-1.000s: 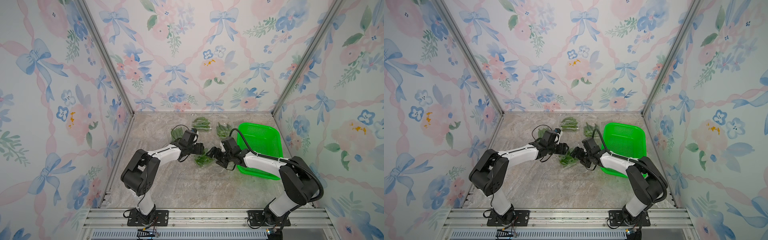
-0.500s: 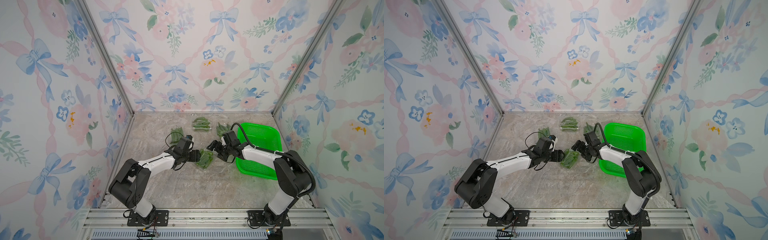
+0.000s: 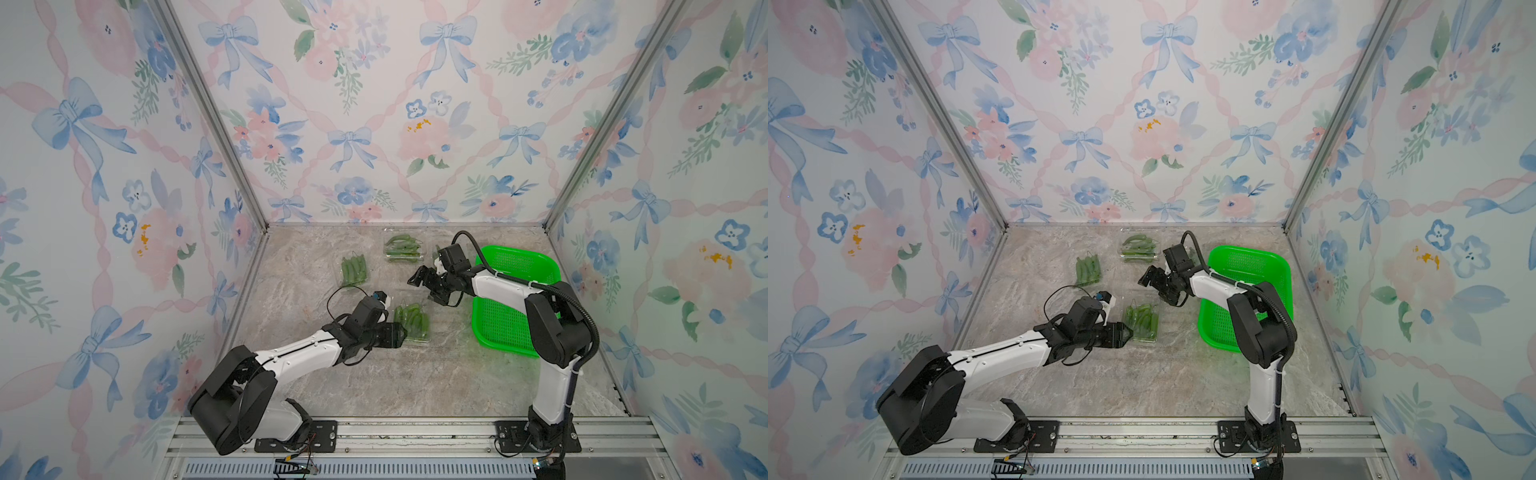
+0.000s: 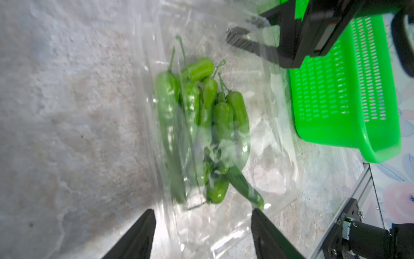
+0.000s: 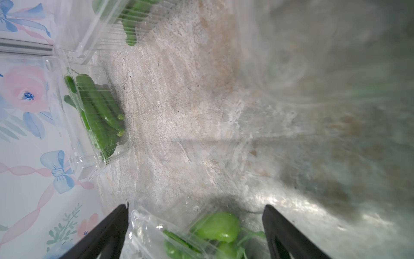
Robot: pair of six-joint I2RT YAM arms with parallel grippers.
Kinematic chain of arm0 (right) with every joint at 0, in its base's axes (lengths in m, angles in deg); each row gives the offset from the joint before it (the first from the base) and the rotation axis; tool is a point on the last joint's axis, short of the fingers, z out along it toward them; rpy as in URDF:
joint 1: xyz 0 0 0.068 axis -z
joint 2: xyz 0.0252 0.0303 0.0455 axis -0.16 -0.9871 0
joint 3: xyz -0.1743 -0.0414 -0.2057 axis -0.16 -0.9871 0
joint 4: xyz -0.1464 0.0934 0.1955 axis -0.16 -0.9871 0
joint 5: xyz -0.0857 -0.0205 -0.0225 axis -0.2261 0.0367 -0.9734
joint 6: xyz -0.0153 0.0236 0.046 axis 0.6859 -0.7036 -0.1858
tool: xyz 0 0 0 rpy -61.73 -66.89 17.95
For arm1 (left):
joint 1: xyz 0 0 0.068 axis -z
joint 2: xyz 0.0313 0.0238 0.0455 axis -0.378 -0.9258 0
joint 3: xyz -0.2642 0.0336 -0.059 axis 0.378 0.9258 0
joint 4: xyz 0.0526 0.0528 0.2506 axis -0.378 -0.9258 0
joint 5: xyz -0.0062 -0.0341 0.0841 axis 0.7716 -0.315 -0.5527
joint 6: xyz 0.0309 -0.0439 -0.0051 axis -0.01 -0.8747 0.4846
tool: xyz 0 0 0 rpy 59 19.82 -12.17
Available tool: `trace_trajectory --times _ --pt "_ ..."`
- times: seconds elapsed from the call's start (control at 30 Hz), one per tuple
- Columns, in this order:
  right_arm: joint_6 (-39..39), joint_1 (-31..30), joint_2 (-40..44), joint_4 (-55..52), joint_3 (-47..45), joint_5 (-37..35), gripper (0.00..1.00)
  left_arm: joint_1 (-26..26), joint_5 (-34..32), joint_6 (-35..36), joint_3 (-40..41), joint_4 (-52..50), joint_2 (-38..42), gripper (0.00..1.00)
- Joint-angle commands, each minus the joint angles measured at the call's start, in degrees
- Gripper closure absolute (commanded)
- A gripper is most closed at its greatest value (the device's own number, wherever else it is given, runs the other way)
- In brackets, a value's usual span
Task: Take small green peppers out of containers
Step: Adjust the packing box at the center of the board.
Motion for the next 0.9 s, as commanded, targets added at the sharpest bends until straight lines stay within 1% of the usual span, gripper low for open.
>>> trace_trajectory --times 0.0,0.07,0.23,0.3,0.43,0.53,0.63,0.77,0.87 --pt "4.72 0.37 -1.42 -5.81 2.45 0.33 0.05 0.13 -0.04 -2.78 3.44 0.40 3.39 0.28" --pt "6.54 0.52 -1.34 -8.00 3.19 -0.57 0.04 -0.63 -1.20 -3.14 4.91 0.37 6.23 0.27" --pt "8.61 0.65 0.35 -10.13 2.76 -2.94 0.03 -5.05 -0.57 -2.70 5.92 0.37 9.77 0.26" --pt "8.99 0.64 0.85 -10.17 2.60 -2.96 0.03 -6.67 0.22 -2.06 5.49 0.41 9.63 0.27" --pt "9.34 0.05 2.41 -10.85 2.42 -3.37 0.03 -8.05 1.29 -0.79 4.82 0.51 8.87 0.27" --pt "10.42 -1.05 4.08 -12.94 2.26 -4.68 0.03 -9.65 2.16 -0.79 6.04 0.61 8.48 0.28" --pt "10.22 -1.81 6.28 -13.36 0.63 -5.31 0.03 -10.87 2.63 -0.82 8.21 1.51 9.72 0.28" --pt "9.58 -3.38 8.85 -13.89 -1.70 -6.71 0.04 -14.13 4.70 -0.92 10.56 3.82 11.55 0.28" --pt "10.30 -4.95 9.22 -14.47 -1.99 -7.47 0.05 -16.22 6.66 -0.50 11.40 6.26 10.14 0.30"
